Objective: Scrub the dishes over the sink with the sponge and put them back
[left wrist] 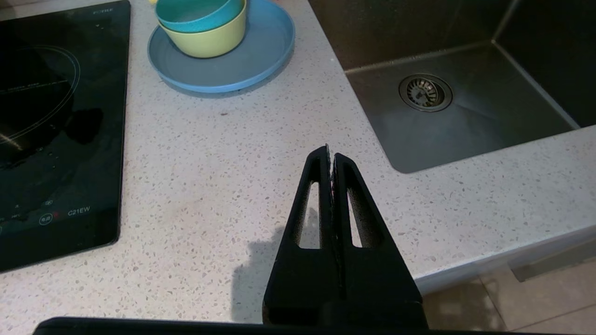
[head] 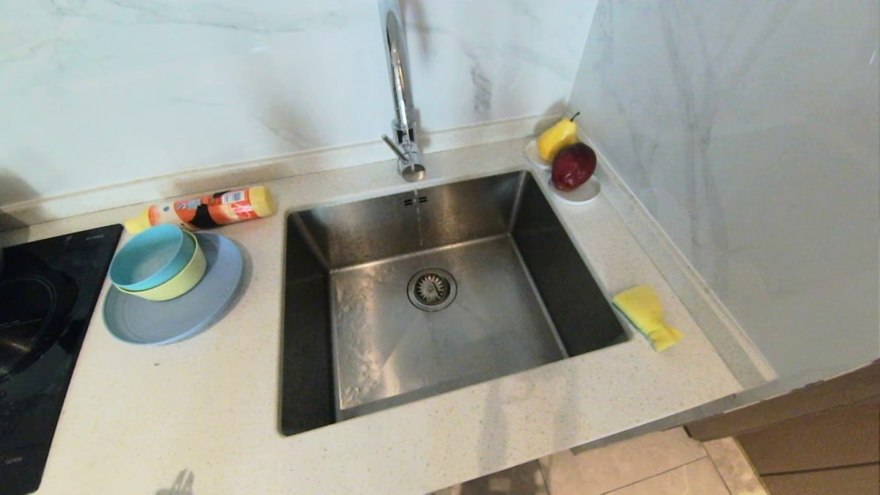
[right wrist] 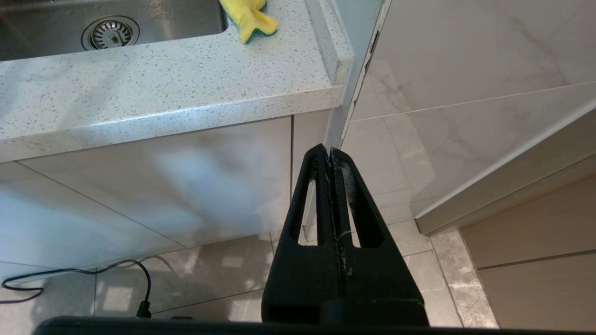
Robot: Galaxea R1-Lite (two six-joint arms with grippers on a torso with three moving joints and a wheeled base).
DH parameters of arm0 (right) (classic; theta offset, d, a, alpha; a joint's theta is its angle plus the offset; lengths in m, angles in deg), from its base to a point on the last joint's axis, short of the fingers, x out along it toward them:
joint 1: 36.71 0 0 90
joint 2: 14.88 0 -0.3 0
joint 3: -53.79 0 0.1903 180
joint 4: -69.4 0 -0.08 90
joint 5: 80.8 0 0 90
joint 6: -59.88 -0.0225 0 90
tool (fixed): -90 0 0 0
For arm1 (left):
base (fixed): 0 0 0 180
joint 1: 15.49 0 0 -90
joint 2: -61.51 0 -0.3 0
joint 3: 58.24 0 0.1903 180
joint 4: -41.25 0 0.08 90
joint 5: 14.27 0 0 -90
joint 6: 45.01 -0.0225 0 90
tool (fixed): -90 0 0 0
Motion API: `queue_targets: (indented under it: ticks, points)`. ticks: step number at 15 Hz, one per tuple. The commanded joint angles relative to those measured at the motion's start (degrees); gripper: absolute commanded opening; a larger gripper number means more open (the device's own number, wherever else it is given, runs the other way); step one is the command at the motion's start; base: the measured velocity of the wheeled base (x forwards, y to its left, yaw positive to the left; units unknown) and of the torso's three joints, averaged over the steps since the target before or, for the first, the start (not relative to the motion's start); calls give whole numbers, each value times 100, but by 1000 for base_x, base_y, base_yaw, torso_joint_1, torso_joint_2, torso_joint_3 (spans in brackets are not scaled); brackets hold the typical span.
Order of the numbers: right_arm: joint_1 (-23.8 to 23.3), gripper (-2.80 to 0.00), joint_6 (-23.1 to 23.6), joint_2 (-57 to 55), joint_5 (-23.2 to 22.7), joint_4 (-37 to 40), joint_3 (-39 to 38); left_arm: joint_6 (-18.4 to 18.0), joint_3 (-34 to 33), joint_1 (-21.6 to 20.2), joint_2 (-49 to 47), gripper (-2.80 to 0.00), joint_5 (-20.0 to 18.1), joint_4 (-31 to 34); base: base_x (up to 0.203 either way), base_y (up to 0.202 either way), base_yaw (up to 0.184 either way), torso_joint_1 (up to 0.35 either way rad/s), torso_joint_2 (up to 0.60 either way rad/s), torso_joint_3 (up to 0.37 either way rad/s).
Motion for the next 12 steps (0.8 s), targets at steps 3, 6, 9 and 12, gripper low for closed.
queue_targets:
  ticks: [3, 6, 9, 12]
  points:
    - [0, -280, 2, -9, -1, 2, 1, 3, -229, -1, -20, -280, -1, -5, 0, 0, 0, 0, 0, 0]
    - [0, -280, 2, -9, -1, -5, 1, -2, -229, -1, -20, -280, -1, -5, 0, 0, 0, 0, 0, 0]
    - [0, -280, 6, -9, -1, 2, 1, 3, -229, -1, -20, -280, -1, -5, 0, 0, 0, 0, 0, 0]
    - [0, -280, 2, 0, -1, 2, 1, 3, -229, -1, -20, -280, -1, -5, 0, 0, 0, 0, 0, 0]
